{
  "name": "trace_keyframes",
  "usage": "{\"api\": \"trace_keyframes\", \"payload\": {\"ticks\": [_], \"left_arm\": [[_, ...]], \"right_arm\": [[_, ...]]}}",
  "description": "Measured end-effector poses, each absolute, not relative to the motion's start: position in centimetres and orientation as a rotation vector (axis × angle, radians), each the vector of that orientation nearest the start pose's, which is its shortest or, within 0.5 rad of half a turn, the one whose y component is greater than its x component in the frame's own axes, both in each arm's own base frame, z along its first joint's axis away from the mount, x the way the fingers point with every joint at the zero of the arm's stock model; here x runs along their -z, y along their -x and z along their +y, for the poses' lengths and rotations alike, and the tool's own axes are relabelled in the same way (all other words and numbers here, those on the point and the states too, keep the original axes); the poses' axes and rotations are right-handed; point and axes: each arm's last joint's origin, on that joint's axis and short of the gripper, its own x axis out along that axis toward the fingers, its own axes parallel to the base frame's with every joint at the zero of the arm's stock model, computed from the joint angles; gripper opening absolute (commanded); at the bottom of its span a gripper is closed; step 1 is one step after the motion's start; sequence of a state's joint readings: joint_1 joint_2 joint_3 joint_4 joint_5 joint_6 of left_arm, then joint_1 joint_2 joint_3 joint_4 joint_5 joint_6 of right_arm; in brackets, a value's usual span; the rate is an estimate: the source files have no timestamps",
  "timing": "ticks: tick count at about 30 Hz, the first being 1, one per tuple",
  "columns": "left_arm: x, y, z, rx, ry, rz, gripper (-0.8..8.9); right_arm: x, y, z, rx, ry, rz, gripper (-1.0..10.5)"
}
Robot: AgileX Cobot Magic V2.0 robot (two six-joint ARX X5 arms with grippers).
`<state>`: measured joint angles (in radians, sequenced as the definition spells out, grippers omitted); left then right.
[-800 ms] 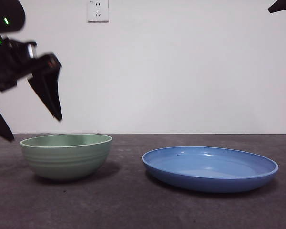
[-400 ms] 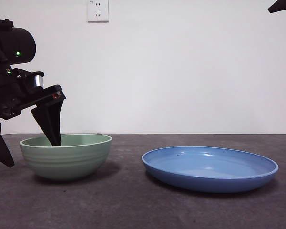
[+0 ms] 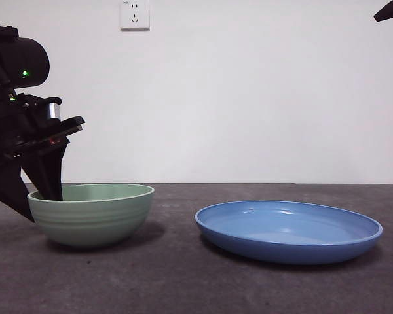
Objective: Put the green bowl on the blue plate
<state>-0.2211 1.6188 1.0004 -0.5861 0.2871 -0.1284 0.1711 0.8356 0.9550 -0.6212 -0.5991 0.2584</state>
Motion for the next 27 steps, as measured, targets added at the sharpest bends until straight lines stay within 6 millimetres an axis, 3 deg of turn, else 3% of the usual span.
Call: {"api": "trace_keyframes", "payload": {"ticks": [4,10,14,20,27], "left_arm": [[-18.5,-29.2,-7.4,0.368,0.147,1.242,0.19],[-18.6,-29.3,-7.4,0.368,0.146,1.241,0.18],[-19.7,-29.6,-8.0,0.362,0.134,1.241,0.18],[-24.0,-30.5,-11.0,0.377,0.047,1.179,0.18],[-28.3,-32.0,-16.5,0.5,-0.017,1.124,0.18]], "right_arm": [[-34.4,-15.4,4.3,-0.686,-0.35,0.598,5.8],[-34.4,-15.4,4.3,-0.687,-0.35,0.599,5.8],[-34.4,-15.4,4.3,-0.687,-0.35,0.599,5.8],[-34.4,-15.4,4.3,-0.687,-0.35,0.599,5.8],[-34.4,-15.4,4.3,-0.687,-0.35,0.599,5.8]]}}
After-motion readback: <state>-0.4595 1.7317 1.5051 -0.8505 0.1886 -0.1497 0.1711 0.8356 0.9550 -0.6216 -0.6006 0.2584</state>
